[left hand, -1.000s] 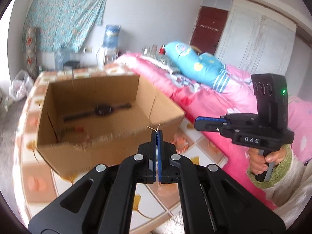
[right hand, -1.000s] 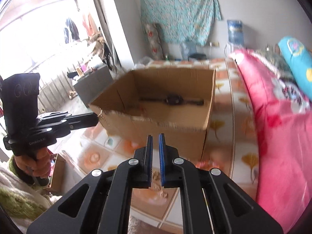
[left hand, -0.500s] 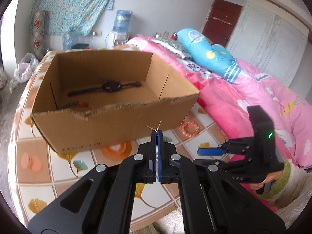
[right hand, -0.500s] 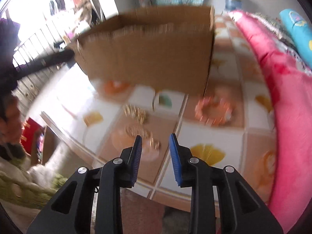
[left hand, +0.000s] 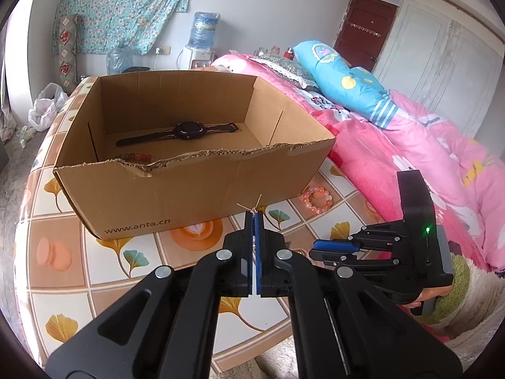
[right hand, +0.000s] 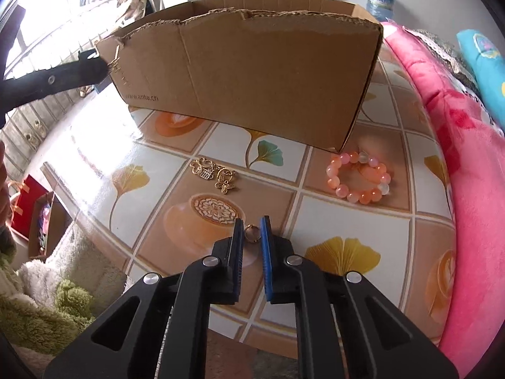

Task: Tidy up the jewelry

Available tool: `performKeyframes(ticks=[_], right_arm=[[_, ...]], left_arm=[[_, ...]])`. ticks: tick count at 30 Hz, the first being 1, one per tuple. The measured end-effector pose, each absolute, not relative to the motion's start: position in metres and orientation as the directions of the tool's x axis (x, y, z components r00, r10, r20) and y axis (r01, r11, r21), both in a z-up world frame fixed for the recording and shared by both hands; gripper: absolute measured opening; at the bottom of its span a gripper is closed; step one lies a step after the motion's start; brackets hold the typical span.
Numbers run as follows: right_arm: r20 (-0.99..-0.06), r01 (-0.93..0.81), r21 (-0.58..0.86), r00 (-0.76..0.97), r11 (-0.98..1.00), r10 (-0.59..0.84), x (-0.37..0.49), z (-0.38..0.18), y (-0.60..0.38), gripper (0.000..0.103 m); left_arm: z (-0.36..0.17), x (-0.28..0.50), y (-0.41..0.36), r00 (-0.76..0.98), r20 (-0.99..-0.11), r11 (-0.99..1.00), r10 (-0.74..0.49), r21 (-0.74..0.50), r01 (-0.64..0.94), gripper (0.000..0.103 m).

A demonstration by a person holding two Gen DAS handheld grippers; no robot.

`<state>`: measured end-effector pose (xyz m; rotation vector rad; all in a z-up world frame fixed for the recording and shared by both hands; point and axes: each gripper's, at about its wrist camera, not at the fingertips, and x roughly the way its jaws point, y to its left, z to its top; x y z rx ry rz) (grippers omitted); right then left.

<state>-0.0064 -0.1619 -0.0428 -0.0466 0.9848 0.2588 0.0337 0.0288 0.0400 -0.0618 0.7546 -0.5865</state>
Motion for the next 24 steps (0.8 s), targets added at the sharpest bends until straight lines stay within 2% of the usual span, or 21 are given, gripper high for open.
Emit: performKeyframes(ticks=[1,2,3,14,21,24], right_arm=[[-0.824,-0.23,0.098,0.526,0.968,0.209,-0.006,-0.042,-0.164,0.01],[-0.82,-0.221,0.124,0.526,0.967,0.226,-0.006,-0.041,-0.167,0.003],[-0.818,-0.21,0.136,0.528,0.968,0.23,-0.006,-0.04,-0.169,0.003],[-0.776,-0.125,0.188,0.589,0.974,0.225,-0.009,-0.02,-0.192,0.003],[-0.835,-0.172,0.093,0.523,0.981,0.171,-0.011,-0.04,-0.171,0.003],[-0.829,-0.193,0.138,0.514,0.971,0.221,-0.01,-0.042,-0.16,0.003]], left_arm=[[0.041,0.033,0.029,0.579,-0.626,0.839,-0.523,-0.259,0.479,0.0],[0.041,0.032,0.03,0.579,-0.624,0.839,-0.524,-0.261,0.478,0.0],[0.042,0.031,0.03,0.581,-0.621,0.838,-0.526,-0.261,0.479,0.0],[0.049,0.028,0.033,0.592,-0.606,0.835,-0.531,-0.257,0.486,0.0],[0.041,0.029,0.036,0.583,-0.624,0.842,-0.521,-0.261,0.472,0.0],[0.034,0.031,0.037,0.575,-0.638,0.846,-0.512,-0.262,0.464,0.0]])
